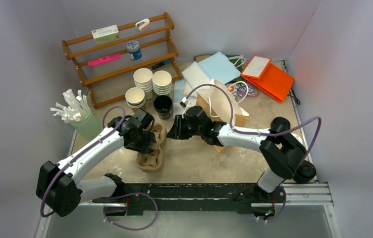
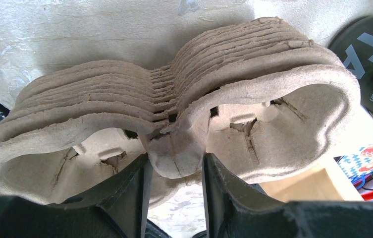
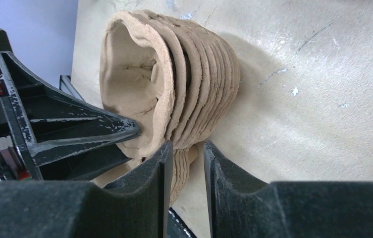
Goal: Pack the takeout coffee
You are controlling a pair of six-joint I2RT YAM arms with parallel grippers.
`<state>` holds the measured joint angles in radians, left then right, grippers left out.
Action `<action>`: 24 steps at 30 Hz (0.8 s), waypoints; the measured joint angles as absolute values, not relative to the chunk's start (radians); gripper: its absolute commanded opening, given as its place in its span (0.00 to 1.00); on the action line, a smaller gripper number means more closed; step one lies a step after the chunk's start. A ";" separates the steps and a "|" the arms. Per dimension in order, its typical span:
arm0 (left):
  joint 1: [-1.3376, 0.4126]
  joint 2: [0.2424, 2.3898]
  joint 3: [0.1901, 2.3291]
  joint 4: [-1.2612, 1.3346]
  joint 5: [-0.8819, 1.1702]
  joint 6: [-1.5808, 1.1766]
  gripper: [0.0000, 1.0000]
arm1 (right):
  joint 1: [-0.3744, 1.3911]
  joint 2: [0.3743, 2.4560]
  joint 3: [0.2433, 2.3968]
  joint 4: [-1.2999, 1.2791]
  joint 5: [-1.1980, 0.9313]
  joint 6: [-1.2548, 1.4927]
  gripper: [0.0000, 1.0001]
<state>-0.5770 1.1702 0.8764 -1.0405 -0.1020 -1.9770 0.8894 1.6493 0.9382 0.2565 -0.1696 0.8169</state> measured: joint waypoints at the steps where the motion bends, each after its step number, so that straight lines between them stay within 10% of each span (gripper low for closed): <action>1: -0.576 1.170 0.876 -1.040 -0.101 -1.975 0.33 | 0.889 1.644 0.938 0.259 -0.165 0.818 0.32; 24: -0.550 1.164 0.868 -1.036 -0.081 -1.956 0.32 | 0.889 1.686 0.945 0.306 -0.179 0.823 0.23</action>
<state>-0.5495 1.1645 0.8684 -1.0359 -0.0807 -1.9560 0.8890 1.6855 0.9455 0.3061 -0.1787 0.8227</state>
